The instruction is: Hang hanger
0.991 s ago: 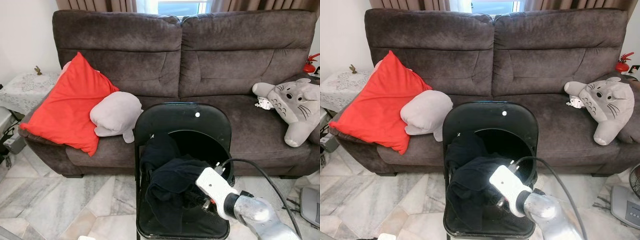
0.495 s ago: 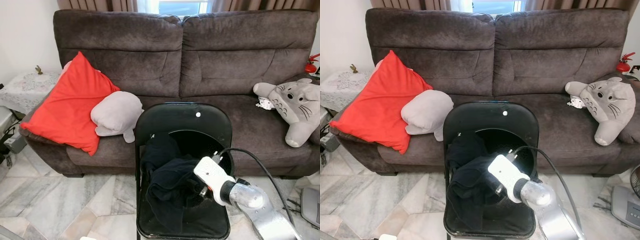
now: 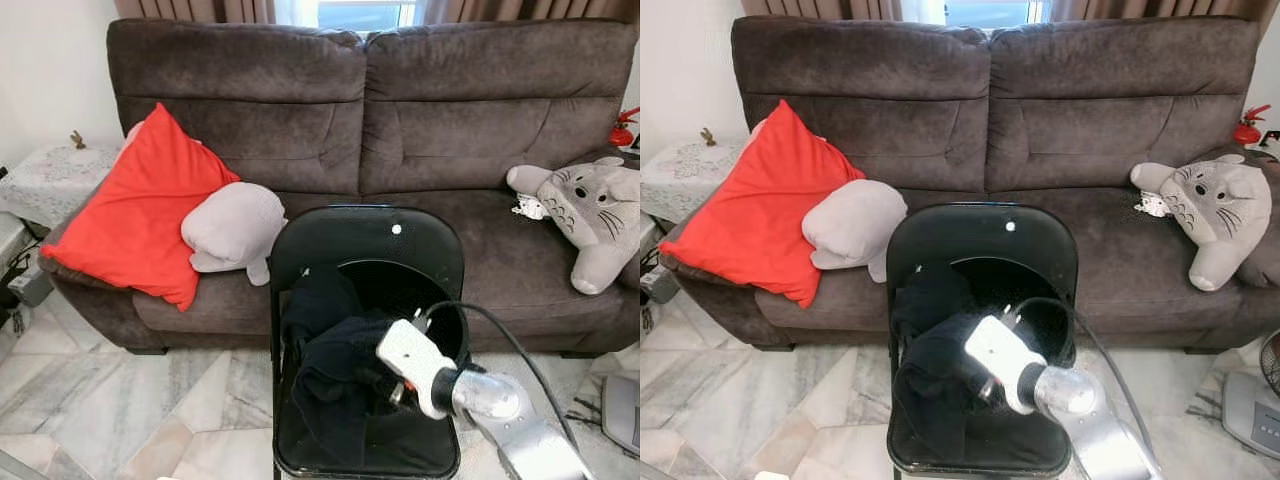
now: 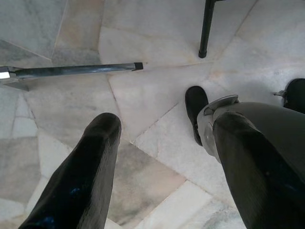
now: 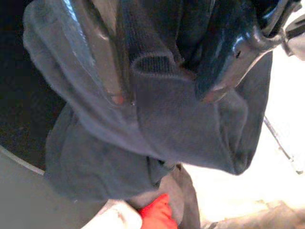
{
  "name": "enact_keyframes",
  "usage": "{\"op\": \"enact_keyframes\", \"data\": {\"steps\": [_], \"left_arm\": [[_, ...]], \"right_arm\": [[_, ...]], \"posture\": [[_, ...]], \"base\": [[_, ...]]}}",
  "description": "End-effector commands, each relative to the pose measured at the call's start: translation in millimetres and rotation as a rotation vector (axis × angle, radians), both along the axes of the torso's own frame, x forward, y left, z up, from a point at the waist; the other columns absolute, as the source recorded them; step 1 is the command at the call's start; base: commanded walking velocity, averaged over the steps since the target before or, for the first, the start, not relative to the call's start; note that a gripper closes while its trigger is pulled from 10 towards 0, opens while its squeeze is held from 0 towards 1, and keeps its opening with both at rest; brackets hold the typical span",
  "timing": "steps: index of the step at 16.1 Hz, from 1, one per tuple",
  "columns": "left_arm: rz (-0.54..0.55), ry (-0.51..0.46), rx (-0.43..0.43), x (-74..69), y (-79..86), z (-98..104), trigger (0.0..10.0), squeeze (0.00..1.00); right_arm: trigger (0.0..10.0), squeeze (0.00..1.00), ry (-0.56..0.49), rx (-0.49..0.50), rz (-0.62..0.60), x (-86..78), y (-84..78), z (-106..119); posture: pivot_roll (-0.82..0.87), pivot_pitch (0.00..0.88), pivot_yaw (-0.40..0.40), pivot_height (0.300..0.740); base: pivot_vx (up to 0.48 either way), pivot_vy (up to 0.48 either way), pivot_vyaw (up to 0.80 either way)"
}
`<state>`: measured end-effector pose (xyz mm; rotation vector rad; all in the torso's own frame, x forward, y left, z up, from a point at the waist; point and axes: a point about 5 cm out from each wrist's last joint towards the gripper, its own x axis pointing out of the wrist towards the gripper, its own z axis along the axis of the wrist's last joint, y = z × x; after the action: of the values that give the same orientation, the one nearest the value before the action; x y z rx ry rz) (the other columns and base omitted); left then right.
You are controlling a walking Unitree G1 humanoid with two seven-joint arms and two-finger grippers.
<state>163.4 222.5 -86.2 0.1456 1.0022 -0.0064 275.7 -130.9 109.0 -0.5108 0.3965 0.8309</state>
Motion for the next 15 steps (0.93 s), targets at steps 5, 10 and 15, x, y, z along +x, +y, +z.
{"op": "enact_keyframes", "data": {"steps": [5, 10, 15], "left_arm": [[-0.006, 0.030, 0.007, -6.9, -0.9, -3, 10.0, 0.00], [-0.001, 0.029, 0.011, -7.9, 3.2, -3, 10.0, 0.00], [-0.001, 0.029, 0.007, -7.8, 5.2, -2, 10.0, 0.00]], "right_arm": [[10.0, 0.00, 0.004, -0.051, 0.019, 6.7, -0.5, -6], [10.0, 0.00, -0.025, 0.021, 0.097, 8.2, 8.9, 8], [10.0, 0.00, 0.033, 0.001, 0.164, 2.3, 7.4, -1]], "posture": [[0.00, 0.082, 0.045, 0.740], [0.00, 0.081, 0.043, 0.740], [0.00, 0.074, 0.041, 0.740]], "base": [[0.000, 0.000, 0.00], [0.000, 0.000, 0.00], [0.000, 0.000, 0.00]]}}
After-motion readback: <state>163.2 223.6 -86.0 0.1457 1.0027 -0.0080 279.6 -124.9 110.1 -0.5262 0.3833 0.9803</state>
